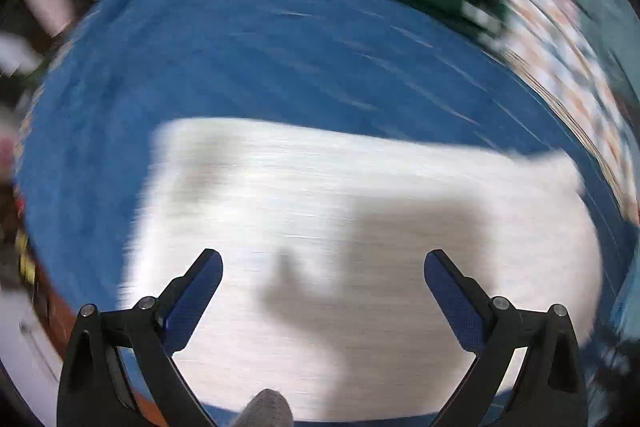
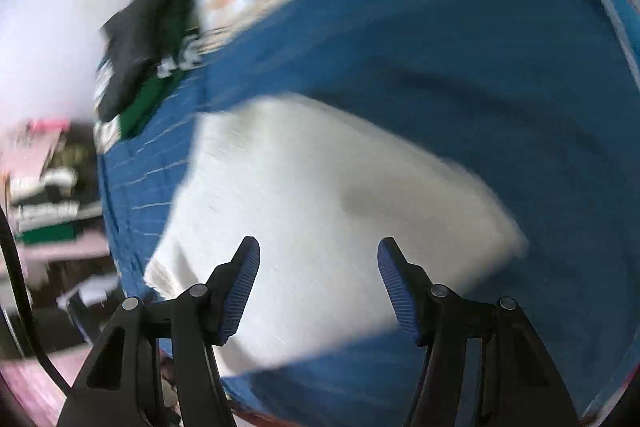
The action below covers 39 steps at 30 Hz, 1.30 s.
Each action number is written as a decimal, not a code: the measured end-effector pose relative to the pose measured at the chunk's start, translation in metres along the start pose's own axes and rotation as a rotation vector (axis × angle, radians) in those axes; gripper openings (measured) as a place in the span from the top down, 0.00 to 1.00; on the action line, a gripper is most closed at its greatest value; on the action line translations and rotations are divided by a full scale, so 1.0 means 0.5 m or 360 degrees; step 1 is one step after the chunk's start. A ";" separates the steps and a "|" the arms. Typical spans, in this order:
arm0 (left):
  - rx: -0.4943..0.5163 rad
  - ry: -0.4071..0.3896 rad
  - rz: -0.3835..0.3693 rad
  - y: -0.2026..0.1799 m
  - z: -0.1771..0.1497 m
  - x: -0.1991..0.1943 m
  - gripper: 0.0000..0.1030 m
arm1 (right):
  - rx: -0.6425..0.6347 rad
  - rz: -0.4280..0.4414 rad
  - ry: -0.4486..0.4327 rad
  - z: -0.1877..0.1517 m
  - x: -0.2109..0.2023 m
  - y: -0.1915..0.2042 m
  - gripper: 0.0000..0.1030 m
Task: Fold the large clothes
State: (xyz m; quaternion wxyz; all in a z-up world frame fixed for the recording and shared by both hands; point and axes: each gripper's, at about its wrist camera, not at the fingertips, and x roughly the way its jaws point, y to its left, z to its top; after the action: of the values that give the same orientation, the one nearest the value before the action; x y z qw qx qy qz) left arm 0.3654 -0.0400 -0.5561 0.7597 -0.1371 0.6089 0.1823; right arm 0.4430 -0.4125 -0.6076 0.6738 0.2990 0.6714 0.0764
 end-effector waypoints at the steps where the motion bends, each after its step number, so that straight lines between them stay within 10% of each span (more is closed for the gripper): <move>1: 0.0099 0.0042 0.0000 -0.050 -0.001 0.029 0.00 | 0.0043 0.0003 0.0009 -0.016 0.006 -0.033 0.38; 5: 0.0394 0.0198 0.0143 -0.168 -0.020 0.166 0.00 | 0.0250 0.0119 0.0052 -0.059 0.073 -0.153 0.38; 17: 0.0416 0.0169 0.0013 -0.082 0.007 0.177 0.00 | 0.0369 0.0937 -0.0186 0.020 0.271 -0.171 0.41; 21: 0.0420 0.0150 -0.0018 -0.084 0.021 0.174 0.00 | 0.0256 0.0946 -0.0234 0.040 0.274 -0.115 0.71; 31: 0.0566 0.0008 -0.0264 -0.127 0.094 0.180 0.00 | -0.0192 0.0732 -0.0446 0.031 0.101 0.099 0.77; 39: -0.0034 0.0003 -0.0244 0.153 0.031 0.040 0.00 | -0.0708 0.0484 -0.0450 -0.052 0.015 0.301 0.77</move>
State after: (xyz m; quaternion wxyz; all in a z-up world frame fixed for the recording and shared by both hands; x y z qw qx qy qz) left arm 0.3486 0.0375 -0.5714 0.7694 -0.1916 0.5954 0.1299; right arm 0.4637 -0.2793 -0.5358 0.7903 0.2488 0.4853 0.2793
